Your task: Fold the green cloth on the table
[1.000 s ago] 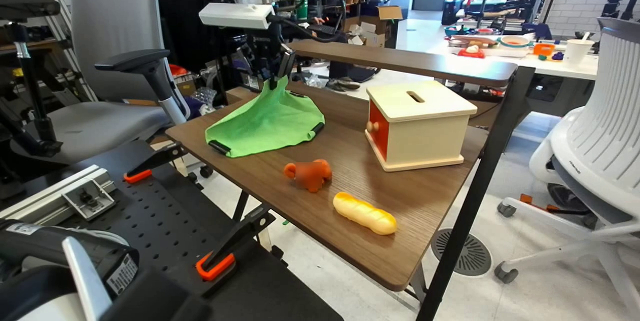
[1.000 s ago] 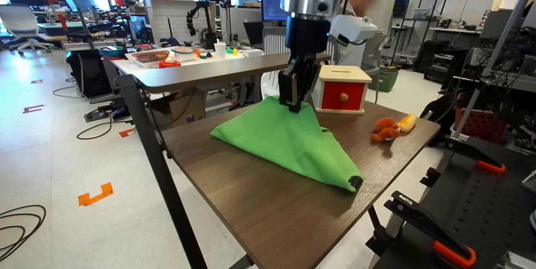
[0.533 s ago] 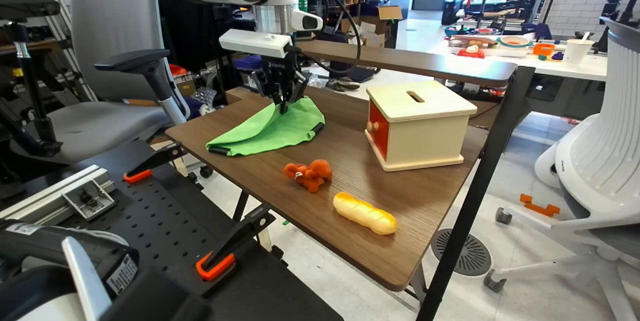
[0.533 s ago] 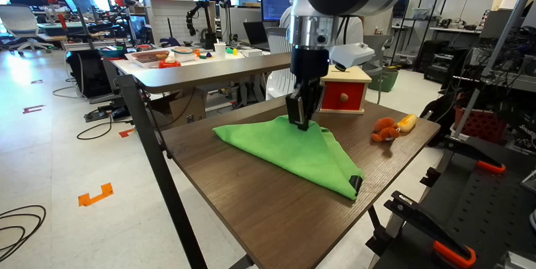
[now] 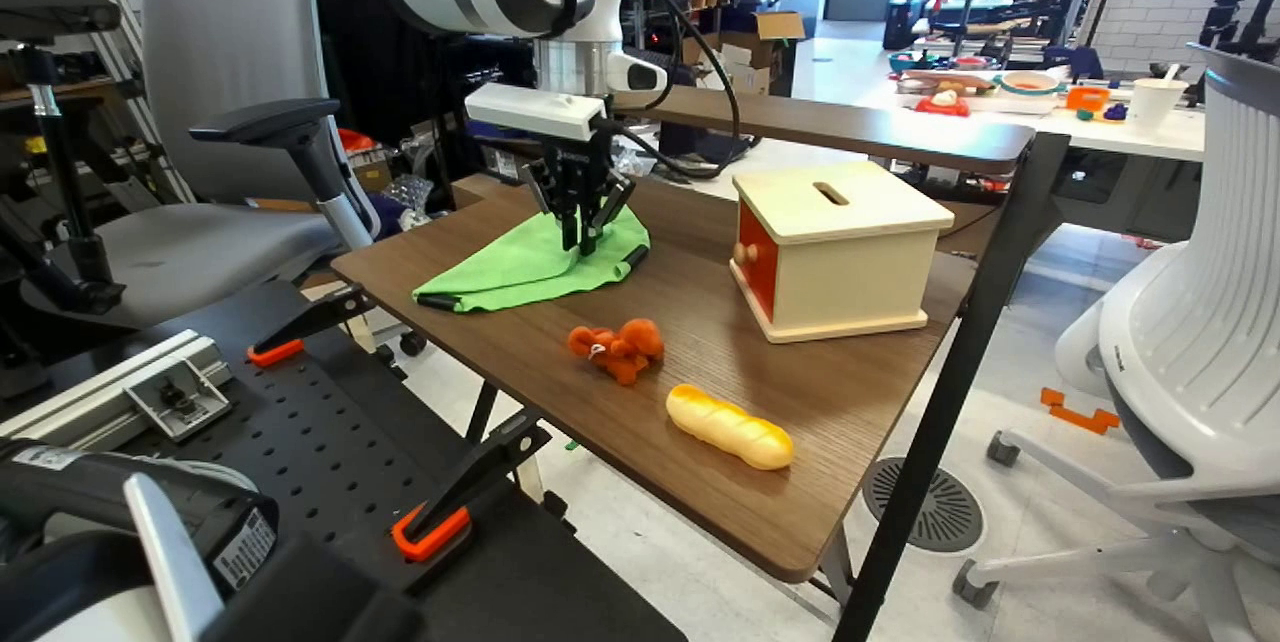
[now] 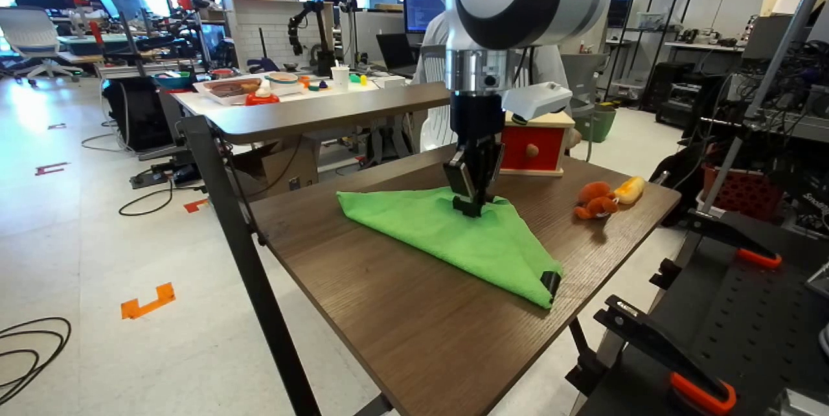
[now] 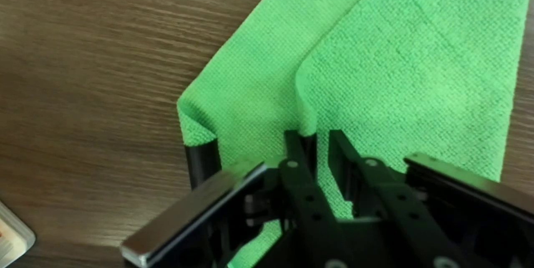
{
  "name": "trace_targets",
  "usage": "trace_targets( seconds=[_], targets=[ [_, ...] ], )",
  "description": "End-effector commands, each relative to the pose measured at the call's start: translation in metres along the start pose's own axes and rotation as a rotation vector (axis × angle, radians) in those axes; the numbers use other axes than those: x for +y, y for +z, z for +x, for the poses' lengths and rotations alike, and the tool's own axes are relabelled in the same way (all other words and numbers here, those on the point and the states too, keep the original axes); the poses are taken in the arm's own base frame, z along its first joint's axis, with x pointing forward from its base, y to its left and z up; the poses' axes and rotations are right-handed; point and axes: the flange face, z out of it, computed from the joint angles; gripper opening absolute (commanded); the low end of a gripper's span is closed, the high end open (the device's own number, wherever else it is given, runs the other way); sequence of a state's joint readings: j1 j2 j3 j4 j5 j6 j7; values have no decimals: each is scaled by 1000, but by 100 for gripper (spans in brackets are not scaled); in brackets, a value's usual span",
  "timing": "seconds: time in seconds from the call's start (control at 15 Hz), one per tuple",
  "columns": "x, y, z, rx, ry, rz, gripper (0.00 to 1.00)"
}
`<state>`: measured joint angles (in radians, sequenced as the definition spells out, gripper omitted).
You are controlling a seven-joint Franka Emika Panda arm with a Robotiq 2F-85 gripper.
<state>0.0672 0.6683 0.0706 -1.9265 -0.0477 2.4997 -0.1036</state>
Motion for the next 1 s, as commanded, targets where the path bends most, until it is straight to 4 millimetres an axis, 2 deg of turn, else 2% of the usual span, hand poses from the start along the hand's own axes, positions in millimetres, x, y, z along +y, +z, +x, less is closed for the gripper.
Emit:
trace_targets(
  seconds=[0.0,0.2,0.4,0.6,0.73,0.8,0.93],
  targets=[
    [-3,-4,6,-34,17,26,56],
    [-17,-22,-3,-19,8,55,79],
    [-42,-59,-22,45,-12,47,99],
    [-60,-96,-44,103,-42,31,100],
    [-63,-115,-55,131,-50,34,100],
    [-60,-97,-33,95,-57,25,100],
    [-62,-108,-38,105,-60,21,100]
  ],
)
